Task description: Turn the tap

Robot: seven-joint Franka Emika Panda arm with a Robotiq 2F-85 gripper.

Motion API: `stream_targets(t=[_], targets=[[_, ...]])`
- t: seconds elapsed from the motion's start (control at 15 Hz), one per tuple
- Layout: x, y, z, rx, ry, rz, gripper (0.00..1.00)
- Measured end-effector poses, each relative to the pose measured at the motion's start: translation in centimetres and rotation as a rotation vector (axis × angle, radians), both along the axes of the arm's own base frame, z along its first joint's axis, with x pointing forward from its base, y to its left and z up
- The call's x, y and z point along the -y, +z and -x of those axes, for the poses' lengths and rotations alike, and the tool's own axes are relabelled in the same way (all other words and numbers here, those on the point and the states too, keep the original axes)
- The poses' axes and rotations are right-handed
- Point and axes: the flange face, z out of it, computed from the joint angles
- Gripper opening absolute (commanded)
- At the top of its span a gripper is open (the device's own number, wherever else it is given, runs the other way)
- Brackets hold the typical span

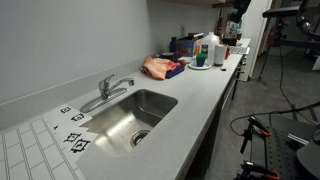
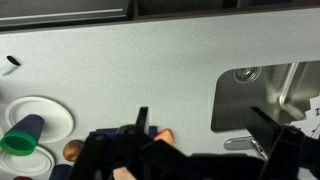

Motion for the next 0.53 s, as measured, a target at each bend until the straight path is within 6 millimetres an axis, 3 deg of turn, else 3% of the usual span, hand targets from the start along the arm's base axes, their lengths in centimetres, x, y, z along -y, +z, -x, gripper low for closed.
stream_targets(t=[0.27, 0.53], targets=[[0.5, 1.4, -1.3, 0.016, -0.010, 0.005, 1.00], [-0.8, 3.2, -4.9, 0.031, 0.016, 0.004, 1.00]])
